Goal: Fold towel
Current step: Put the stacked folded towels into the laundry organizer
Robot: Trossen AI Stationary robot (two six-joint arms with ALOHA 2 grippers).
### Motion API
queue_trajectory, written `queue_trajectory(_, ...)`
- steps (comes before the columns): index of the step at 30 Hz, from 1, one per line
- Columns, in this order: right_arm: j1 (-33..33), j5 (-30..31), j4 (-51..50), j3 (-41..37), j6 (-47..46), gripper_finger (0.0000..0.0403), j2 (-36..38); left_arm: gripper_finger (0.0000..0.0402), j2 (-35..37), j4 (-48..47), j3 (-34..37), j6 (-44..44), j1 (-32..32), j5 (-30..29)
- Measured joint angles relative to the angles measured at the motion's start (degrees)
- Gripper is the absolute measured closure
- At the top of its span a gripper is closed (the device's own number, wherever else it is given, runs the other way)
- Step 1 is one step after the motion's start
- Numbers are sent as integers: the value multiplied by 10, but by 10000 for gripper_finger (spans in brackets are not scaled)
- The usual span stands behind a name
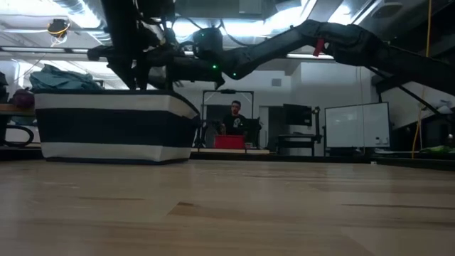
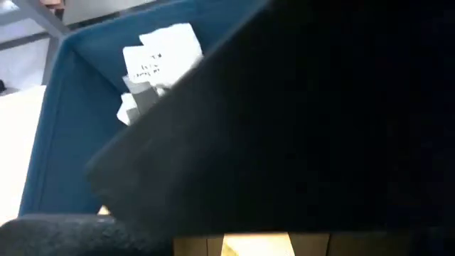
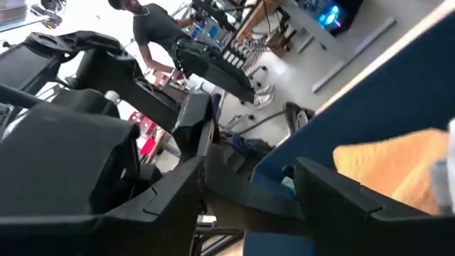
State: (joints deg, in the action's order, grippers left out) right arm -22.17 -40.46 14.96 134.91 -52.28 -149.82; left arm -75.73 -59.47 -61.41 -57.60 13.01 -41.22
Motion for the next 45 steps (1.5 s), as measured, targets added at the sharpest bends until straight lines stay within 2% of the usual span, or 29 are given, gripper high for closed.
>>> queue_trajectory(8,13,-42,-23,0,2,180,0,290,-1,-23,0,27,-27,31)
queue_trajectory(16,27,-42,-36,1,16,180,-12,290,-2,-101,1,8,-59,37)
queue_trajectory(22,21,34,-100,0,74,180,-19,290,-2,-125,1,-28,-81,35)
queue_trajectory(29,-23,121,-195,0,125,180,-19,290,-2,-130,1,-37,-101,36)
queue_trajectory(37,-58,139,-212,0,138,180,-19,290,-2,-135,1,-39,-104,36)
queue_trajectory(39,-62,127,-193,0,134,180,-19,290,-2,-135,1,-39,-102,36)
queue_trajectory(41,-64,86,-147,0,115,180,-19,290,-2,-135,1,-40,-102,35)
queue_trajectory(45,-64,-17,20,0,22,180,-19,290,-2,-140,1,-53,-102,32)
